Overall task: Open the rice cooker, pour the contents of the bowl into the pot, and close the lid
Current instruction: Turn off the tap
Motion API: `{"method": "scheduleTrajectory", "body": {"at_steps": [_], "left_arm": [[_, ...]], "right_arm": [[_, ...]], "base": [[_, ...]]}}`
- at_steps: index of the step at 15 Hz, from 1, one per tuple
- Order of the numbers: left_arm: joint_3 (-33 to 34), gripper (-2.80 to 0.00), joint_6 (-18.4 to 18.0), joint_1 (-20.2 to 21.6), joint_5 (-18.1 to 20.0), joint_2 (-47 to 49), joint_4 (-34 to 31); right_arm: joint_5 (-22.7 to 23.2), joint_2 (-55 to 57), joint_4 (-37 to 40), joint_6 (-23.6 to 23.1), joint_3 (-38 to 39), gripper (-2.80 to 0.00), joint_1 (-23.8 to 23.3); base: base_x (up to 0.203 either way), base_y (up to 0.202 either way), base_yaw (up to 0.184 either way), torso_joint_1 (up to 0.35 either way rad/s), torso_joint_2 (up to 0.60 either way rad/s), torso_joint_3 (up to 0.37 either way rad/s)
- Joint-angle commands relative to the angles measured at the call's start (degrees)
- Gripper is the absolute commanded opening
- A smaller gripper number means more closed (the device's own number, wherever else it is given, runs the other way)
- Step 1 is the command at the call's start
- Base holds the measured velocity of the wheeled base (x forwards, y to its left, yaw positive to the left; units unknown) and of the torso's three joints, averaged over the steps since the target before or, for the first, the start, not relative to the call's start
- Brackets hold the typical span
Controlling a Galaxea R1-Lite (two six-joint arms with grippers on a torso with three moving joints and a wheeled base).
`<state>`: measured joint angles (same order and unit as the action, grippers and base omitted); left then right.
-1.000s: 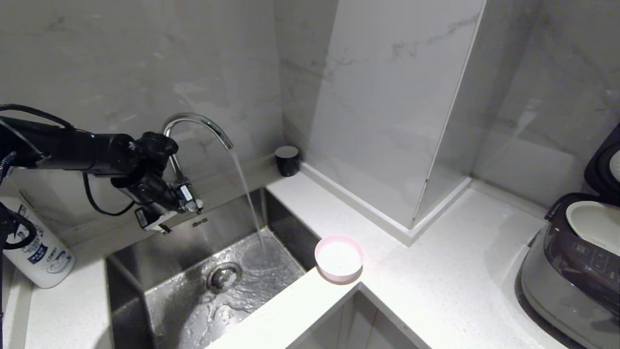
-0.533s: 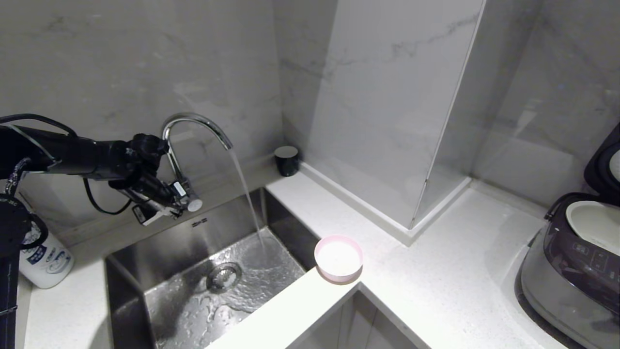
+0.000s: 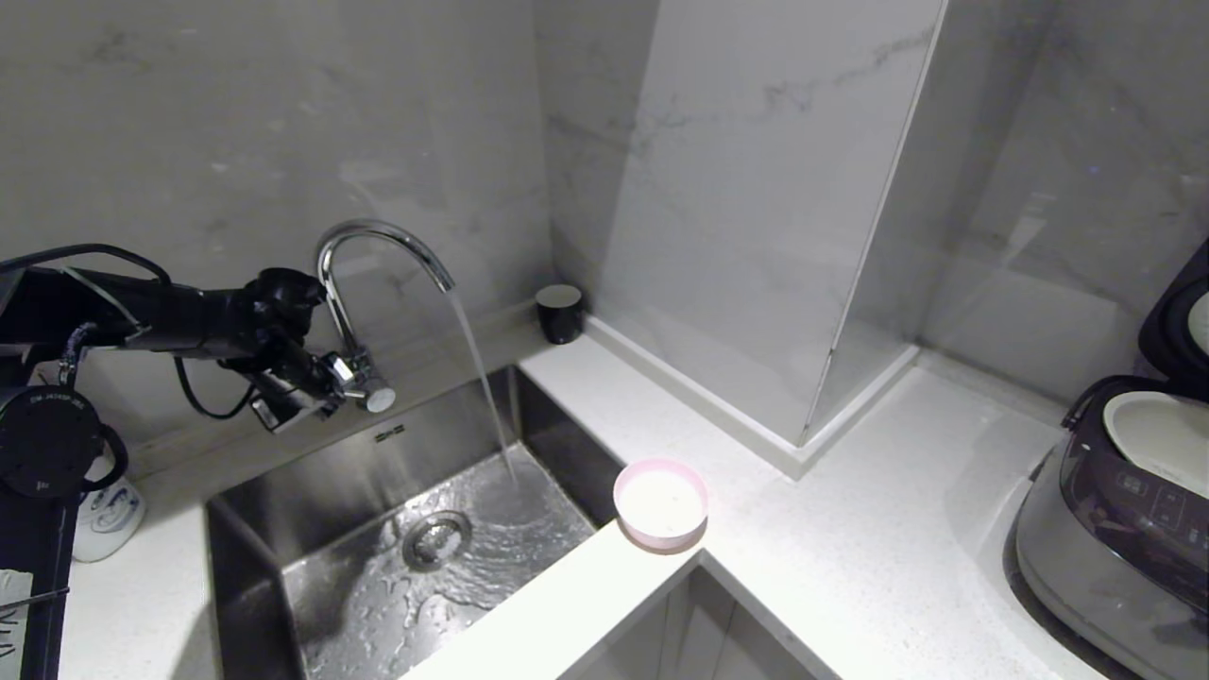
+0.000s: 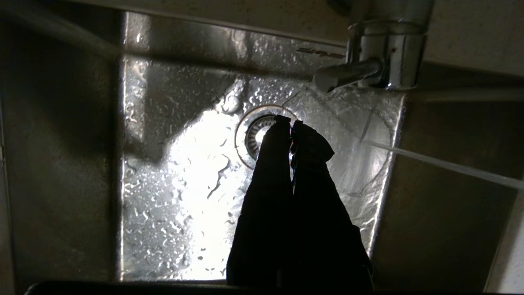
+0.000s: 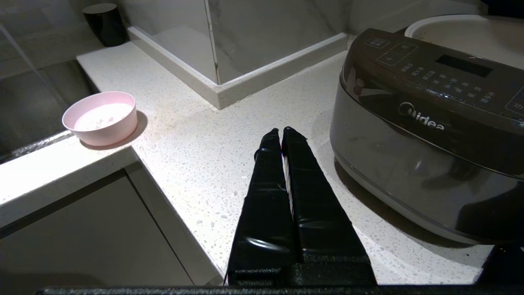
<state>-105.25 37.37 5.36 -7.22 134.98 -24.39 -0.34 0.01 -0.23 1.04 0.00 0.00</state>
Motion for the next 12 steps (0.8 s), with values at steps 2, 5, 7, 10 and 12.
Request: {"method": "scheduleTrajectory", "body": {"at_steps": [2,5,7,10,12], "left_arm": [[-2.8,-2.8,0.9,0.1,0.0,1.8,-0.1],[-5.2,-2.8,1.5,0.1,-0.1,3.0,-0.1],[-6.2,-2.8,1.6,0.2,-0.2,3.8,-0.1],[-6.3,-2.8,1.6,0.5,-0.3,3.8,0.0],[-6.5,-2.8,2.2,0.6,-0.7,3.8,0.1]], "right_arm": [[0.0,0.0,0.0,0.0,0.0,-2.8,0.0],[0.0,0.0,0.0,-0.1,0.0,-2.8,0.0],[0.0,0.0,0.0,0.0,0.0,-2.8,0.0],[0.0,0.0,0.0,0.0,0.0,-2.8,0.0],[0.0,0.0,0.0,0.0,0.0,-2.8,0.0]], "base": [[0.0,0.0,0.0,0.0,0.0,0.0],[0.0,0.0,0.0,0.0,0.0,0.0],[0.0,0.0,0.0,0.0,0.0,0.0],[0.0,0.0,0.0,0.0,0.0,0.0],[0.0,0.0,0.0,0.0,0.0,0.0]]}}
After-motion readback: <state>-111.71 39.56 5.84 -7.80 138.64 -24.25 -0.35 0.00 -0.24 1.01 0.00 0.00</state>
